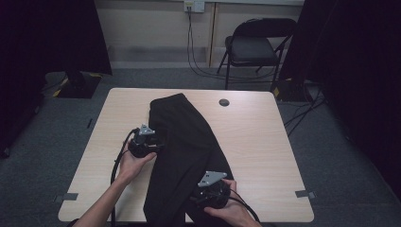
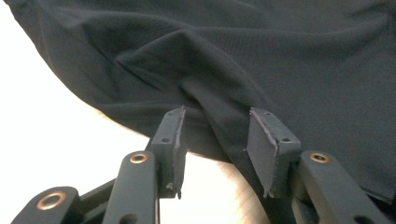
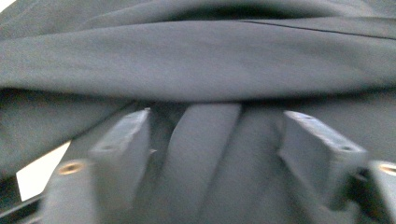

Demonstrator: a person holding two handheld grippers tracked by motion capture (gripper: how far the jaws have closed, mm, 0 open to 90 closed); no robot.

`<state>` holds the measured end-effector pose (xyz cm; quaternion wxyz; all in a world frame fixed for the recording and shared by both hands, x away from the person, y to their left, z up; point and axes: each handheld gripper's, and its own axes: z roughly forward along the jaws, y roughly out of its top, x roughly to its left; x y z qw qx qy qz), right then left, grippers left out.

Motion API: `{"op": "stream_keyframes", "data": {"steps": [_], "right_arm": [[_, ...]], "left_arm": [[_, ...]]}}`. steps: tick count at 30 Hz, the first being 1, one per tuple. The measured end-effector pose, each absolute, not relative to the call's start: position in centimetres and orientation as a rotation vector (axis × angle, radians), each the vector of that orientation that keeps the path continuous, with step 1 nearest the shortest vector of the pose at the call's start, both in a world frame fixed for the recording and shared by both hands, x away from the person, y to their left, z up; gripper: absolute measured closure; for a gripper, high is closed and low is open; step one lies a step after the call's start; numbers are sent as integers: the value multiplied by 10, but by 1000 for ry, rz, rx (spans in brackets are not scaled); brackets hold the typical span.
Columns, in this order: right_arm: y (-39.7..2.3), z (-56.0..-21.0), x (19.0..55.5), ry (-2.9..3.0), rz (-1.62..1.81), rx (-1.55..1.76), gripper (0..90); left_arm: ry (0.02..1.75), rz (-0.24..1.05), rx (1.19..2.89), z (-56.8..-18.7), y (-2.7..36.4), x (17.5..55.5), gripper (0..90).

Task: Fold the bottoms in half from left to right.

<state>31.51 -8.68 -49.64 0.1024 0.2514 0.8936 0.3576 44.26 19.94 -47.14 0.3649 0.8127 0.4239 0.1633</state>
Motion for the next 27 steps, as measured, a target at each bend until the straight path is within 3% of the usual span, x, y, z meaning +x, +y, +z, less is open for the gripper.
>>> {"op": "stream_keyframes", "data": {"steps": [8,15,18,22,24,27], "right_arm": [[-64,-501,306,2627,1083,736,119],[-74,-474,309,2567,1221,756,215],[-65,-465,310,2586,1299,723,203],[-37,-480,312,2674,1231,632,185],[-27,-489,313,2695,1170,632,229],[-23,-496,313,2676,1133,613,426]], "left_arm": [[1090,412,2146,-481,193,442,532],[1122,420,2139,-491,196,447,515],[1115,438,2152,-491,195,448,517],[1118,437,2146,-491,195,448,515],[1121,430,2136,-492,196,448,514],[1121,434,2130,-492,197,449,512]]}}
